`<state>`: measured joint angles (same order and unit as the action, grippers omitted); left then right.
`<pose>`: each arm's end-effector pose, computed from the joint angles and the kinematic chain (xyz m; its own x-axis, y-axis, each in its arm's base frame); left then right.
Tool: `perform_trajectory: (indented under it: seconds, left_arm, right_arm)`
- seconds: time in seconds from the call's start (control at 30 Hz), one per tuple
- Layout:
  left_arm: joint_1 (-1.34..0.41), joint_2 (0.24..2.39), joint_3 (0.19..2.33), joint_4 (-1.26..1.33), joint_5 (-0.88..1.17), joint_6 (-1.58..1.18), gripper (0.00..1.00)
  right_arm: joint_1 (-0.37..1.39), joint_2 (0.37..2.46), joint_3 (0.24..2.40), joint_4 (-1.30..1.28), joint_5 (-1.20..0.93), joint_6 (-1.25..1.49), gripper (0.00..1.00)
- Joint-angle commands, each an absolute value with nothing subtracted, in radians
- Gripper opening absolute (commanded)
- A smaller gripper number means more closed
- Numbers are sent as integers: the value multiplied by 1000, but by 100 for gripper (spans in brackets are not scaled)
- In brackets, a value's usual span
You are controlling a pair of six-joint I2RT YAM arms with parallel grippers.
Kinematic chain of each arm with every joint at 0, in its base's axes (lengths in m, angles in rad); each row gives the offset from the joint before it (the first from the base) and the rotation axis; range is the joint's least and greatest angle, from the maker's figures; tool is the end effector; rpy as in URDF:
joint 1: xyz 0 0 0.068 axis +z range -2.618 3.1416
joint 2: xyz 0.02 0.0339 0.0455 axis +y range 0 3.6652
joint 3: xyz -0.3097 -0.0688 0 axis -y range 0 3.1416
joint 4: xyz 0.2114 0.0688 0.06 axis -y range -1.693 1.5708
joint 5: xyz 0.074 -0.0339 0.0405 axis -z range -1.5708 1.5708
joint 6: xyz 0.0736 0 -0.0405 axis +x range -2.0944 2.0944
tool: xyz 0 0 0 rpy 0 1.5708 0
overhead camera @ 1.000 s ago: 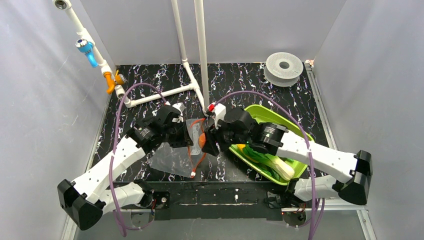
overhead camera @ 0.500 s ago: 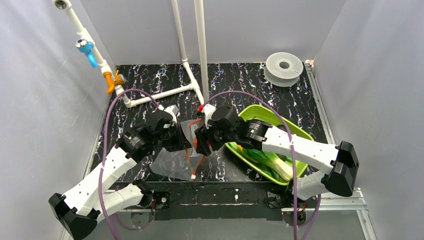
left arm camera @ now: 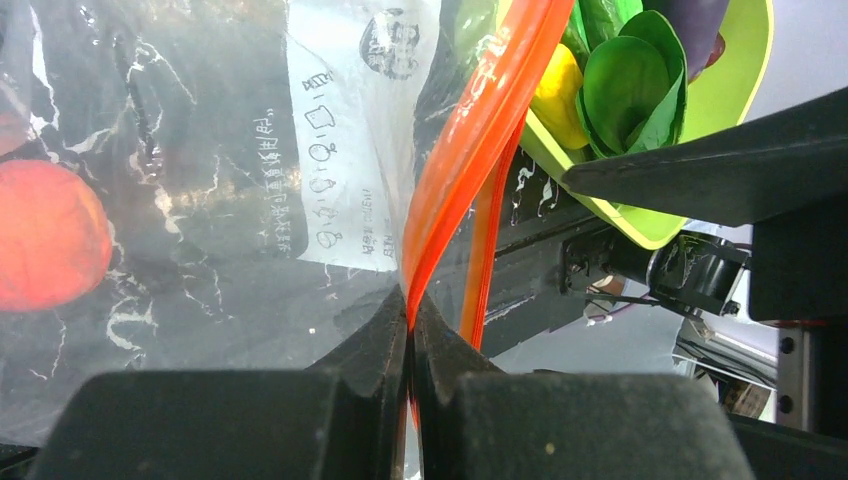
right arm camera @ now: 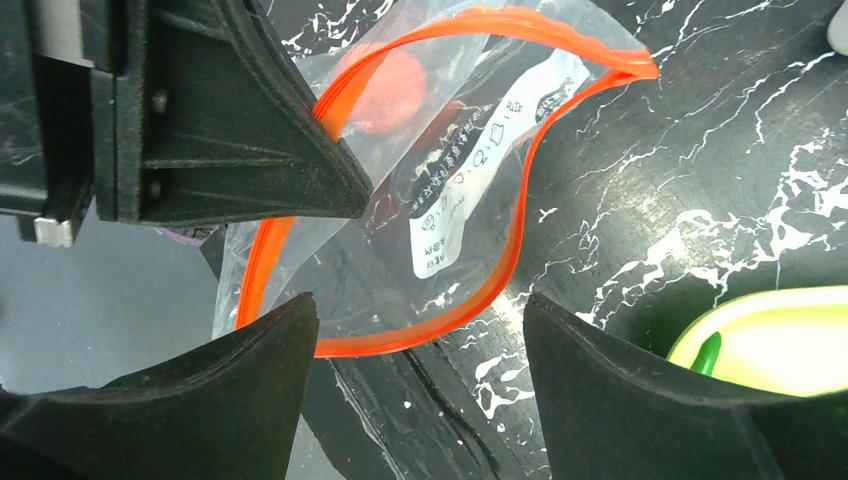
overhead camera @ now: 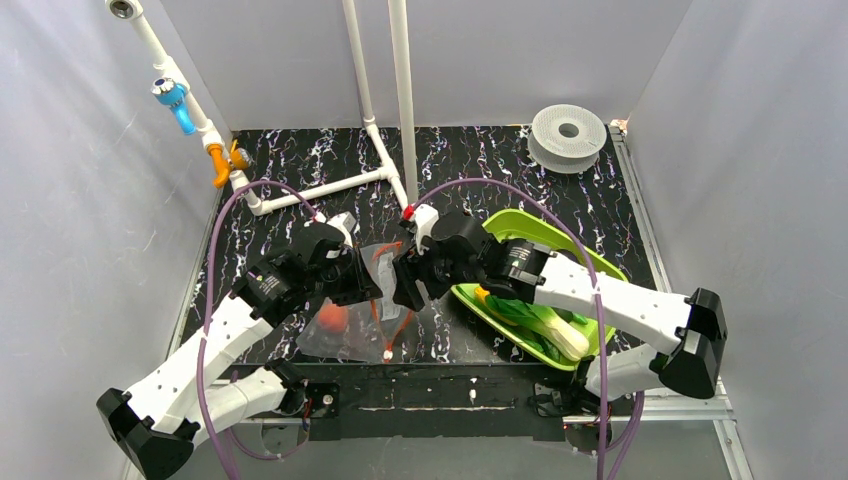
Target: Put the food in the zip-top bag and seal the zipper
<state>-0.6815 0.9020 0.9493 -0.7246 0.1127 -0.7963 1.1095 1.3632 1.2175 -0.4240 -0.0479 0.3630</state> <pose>0.1120 -0.1015 0.3342 -0.8365 -0.2360 -0.4946 0.1375 0.7833 -0.6063 0.1296 0.2687 0.3657 -0.5484 -0.3065 -0.7780 -0.7677 0.5534 0.3231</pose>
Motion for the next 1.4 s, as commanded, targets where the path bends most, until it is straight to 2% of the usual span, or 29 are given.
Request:
perform_trajectory:
  seconds: [0.0,0.33,0.53,0.7,0.73,0.8,0.87,0.93,1.17,1.3,1.37]
  left_arm:
    - [-674,879,937,-733,111,-795,0]
    - [-674,844,916,-750,92,-799,0]
    - [-674,824,909,-757,86,-802,0]
    - [-674,807,903,-747,94,-806,0]
    - [-674,801,897,-731,114,-805,0]
    - [-674,802,899,-734,125,-808,0]
    - [-674,799,903,-748,124,-811,0]
    - [-674,795,903,-755,129,-810,0]
    - [-675,824,918,-745,139,-809,0]
    - [-674,844,921,-733,152,-810,0]
    - [-674,843,921,-733,152,-811,0]
  right_arm:
    - [1113,1296,1253,-444,30,345,80]
    - [1040,1125,1142,-546,241,335,81]
    - [859,979,1030,-610,326,476,83]
    - [578,911,960,-703,342,575,82]
    - [445,915,936,-735,393,640,87]
    - [275,939,858,-713,362,738,88]
    - [189,997,804,-691,439,777,98]
    - [120,1091,766,-621,443,699,98]
    - [85,1329,807,-563,267,571,98]
    - [113,1372,834,-537,127,570,97]
    - [140,1372,842,-532,121,570,97]
